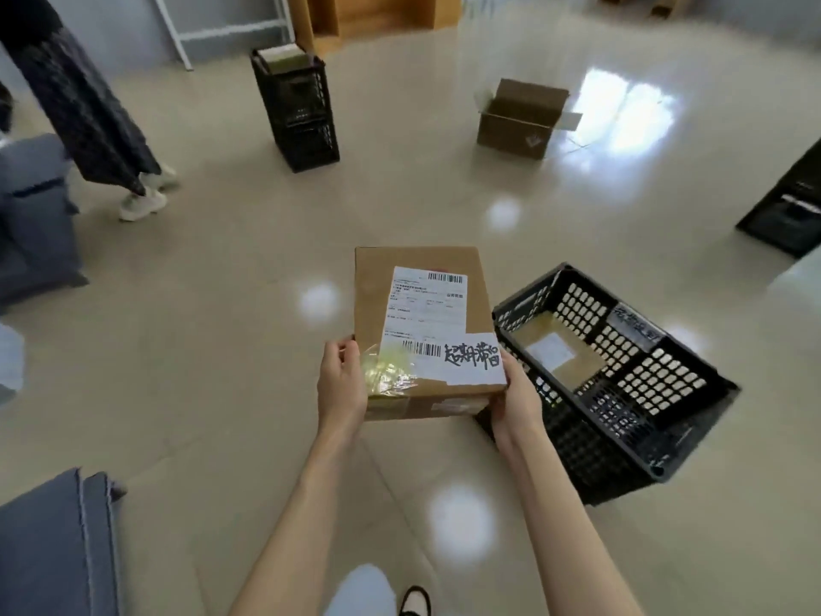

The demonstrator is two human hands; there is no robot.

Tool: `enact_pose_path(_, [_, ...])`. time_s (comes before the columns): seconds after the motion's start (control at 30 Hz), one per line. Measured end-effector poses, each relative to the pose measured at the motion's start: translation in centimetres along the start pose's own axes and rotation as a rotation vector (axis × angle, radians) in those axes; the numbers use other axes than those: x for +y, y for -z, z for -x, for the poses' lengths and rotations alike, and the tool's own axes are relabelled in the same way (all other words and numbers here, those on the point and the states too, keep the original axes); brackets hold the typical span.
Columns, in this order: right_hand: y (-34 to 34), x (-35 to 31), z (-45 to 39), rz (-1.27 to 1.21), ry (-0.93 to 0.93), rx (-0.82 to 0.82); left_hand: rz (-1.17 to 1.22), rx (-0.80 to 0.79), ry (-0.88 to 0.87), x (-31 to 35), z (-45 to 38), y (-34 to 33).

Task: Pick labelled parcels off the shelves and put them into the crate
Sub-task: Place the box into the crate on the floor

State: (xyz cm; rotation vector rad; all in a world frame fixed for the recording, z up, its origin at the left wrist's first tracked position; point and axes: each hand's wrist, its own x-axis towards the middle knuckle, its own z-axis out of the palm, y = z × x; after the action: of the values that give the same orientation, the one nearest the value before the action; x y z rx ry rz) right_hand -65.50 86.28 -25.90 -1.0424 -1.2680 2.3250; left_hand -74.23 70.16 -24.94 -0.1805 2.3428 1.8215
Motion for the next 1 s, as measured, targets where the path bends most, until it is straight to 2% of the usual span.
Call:
enact_pose_path(0.23, [8.2, -4.0, -6.2, -0.206, 0.051, 0.336, -0.079, -0.354, -0.035, 2.4, -4.5, -15.0])
enact_pose_path(0.6, [19.3, -7.5, -18.1, -0.345, 0.079, 0.851, -0.314, -0.891, -0.084, 2.6, -10.6, -38.4])
enact_pose_path(0.8, [26.2, -5.5, -22.8, -0.361, 0.014, 0.993, -0.449, -1.060, -0.038, -2.3, -11.0, -46.6])
enact_pose_path(1.0, [33.1, -0.5, -26.2, -0.294, -0.162, 1.031, -0.572, -1.121, 0.066, -10.0, -10.4, -51.9])
